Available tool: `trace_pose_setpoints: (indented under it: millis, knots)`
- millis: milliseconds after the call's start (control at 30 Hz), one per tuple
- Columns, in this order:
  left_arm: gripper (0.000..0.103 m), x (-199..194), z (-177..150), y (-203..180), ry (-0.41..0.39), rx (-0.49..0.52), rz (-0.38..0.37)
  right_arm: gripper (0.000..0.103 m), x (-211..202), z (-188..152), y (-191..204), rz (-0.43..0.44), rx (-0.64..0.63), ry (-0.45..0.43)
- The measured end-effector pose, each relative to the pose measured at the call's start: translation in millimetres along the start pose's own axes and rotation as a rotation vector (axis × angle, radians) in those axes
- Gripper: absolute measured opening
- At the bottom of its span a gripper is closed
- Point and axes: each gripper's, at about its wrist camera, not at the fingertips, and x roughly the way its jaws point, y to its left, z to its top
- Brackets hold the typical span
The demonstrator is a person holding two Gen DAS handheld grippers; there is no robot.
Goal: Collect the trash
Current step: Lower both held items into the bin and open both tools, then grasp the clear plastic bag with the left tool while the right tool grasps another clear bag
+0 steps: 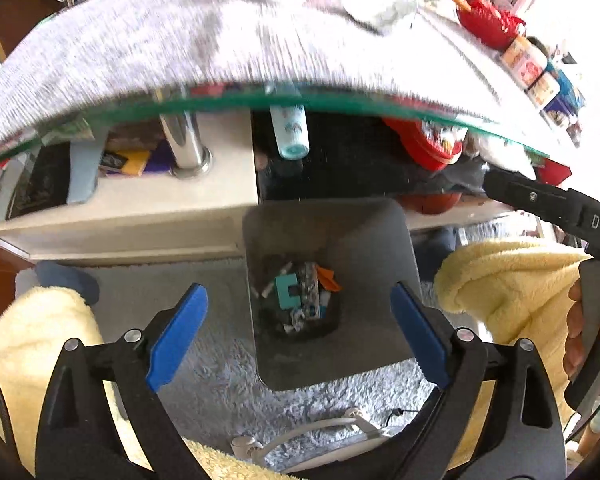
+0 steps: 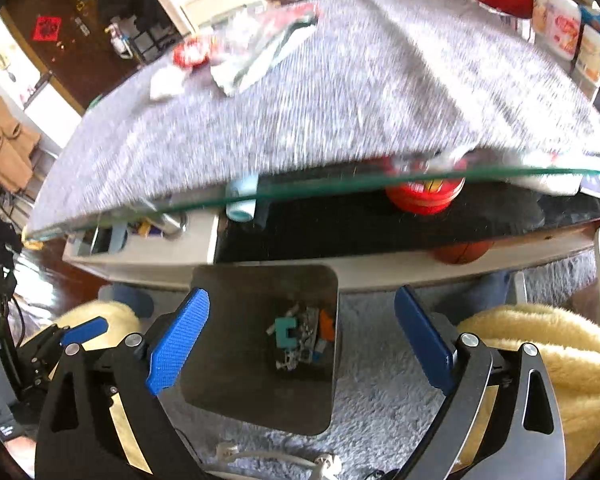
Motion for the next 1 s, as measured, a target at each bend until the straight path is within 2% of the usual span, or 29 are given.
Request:
trace_pose_setpoints:
  millis: [233, 400, 700, 1000]
  knots:
    - [0.088, -24.2, 28.3, 1.1, -0.071, 0.021, 0.017, 0.095, -23.4, 34.2, 7.0, -0.007, -0.039, -0.074]
    - [0.089, -33.9, 56.1, 2.2, -0.114, 0.034, 0.027, 0.095, -24.0, 61.9, 12.2, -0.015, -0.059, -0.110]
    - [0.089, -22.2, 111.5, 14.0, -0.155, 0.014, 0.046, 0.095, -4.1, 107.1, 15.7, -0.004, -0.054, -0.135]
    - [0.089, -4.6, 166.5, 11.1, -0.177, 0.057, 0.071, 0.095, 11.7, 160.5, 30.3, 0.020, -0.090, -0.170]
